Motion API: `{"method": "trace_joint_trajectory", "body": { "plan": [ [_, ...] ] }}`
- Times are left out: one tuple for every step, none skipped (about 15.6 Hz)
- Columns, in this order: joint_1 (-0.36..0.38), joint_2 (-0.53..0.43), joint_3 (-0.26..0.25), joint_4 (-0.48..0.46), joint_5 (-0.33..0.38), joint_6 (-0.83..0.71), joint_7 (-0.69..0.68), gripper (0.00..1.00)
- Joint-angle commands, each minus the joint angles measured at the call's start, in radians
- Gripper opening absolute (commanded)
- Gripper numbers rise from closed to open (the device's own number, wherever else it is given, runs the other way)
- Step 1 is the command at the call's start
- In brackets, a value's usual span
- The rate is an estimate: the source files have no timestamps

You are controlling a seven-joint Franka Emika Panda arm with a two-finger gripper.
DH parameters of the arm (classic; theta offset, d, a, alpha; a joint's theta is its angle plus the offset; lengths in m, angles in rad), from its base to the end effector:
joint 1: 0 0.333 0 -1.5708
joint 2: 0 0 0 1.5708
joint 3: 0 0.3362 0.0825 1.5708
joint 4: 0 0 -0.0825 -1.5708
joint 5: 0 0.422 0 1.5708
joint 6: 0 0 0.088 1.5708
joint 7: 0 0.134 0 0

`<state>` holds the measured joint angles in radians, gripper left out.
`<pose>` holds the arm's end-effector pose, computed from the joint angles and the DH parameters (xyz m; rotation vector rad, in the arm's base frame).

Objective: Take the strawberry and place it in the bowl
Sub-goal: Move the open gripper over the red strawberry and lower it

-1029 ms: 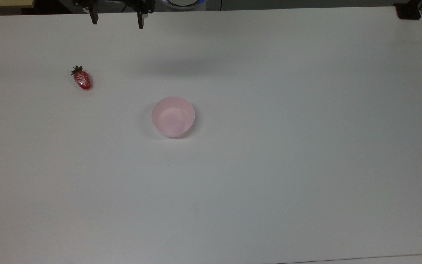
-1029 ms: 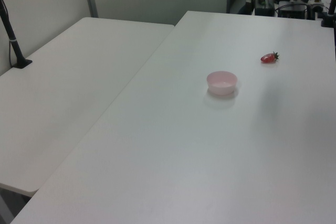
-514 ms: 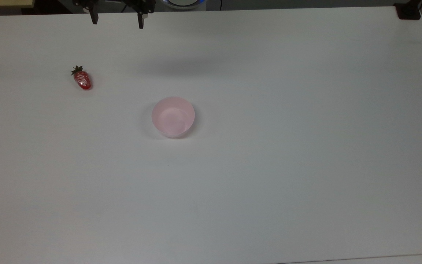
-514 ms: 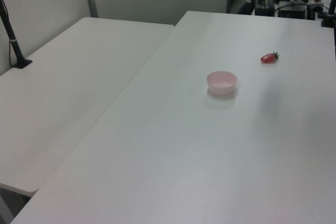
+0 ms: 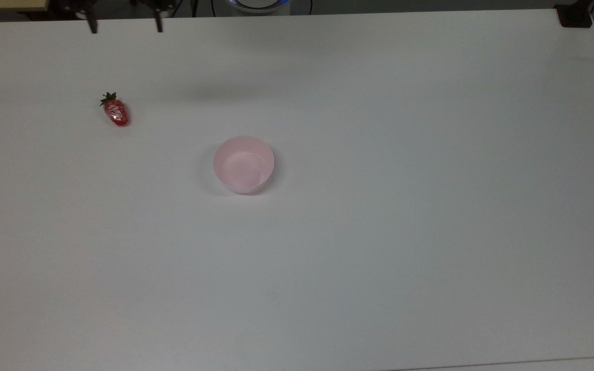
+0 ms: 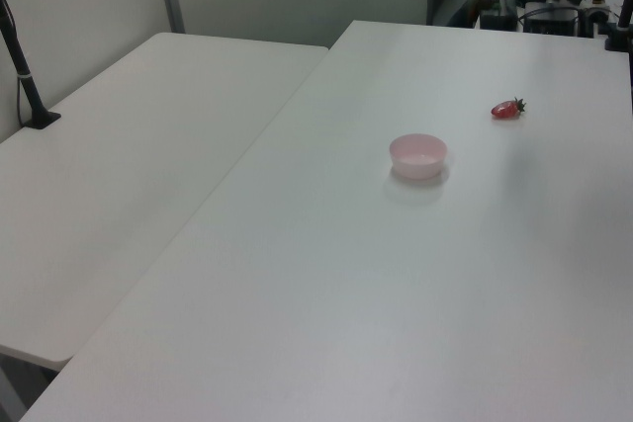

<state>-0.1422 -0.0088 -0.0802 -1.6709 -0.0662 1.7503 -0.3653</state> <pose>0.5901 -0.1415 0.5881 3.0435 0.2315 0.1002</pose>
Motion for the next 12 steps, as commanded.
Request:
{"method": "trace_joint_trajectory", "body": {
  "plan": [
    [0.006, 0.009, -0.069, -0.076, 0.002, 0.014, -0.211, 1.0],
    [0.001, 0.036, -0.076, -0.076, -0.006, 0.029, -0.222, 1.0],
    [0.001, 0.061, -0.099, -0.076, -0.018, 0.064, -0.225, 1.0],
    [0.003, 0.082, -0.131, -0.076, -0.018, 0.107, -0.225, 1.0],
    [0.004, 0.105, -0.165, -0.082, -0.014, 0.141, -0.225, 1.0],
    [0.006, 0.136, -0.191, -0.093, -0.014, 0.159, -0.231, 1.0],
    [0.006, 0.168, -0.204, -0.102, -0.017, 0.188, -0.26, 1.0],
    [0.006, 0.199, -0.207, -0.102, -0.017, 0.216, -0.323, 1.0],
    [0.006, 0.228, -0.208, -0.102, -0.017, 0.224, -0.384, 1.0],
    [0.006, 0.252, -0.208, -0.102, -0.02, 0.225, -0.424, 1.0],
    [0.006, 0.268, -0.208, -0.104, -0.023, 0.226, -0.446, 1.0],
    [0.004, 0.27, -0.208, -0.108, -0.023, 0.226, -0.461, 0.97]
  ]
}}
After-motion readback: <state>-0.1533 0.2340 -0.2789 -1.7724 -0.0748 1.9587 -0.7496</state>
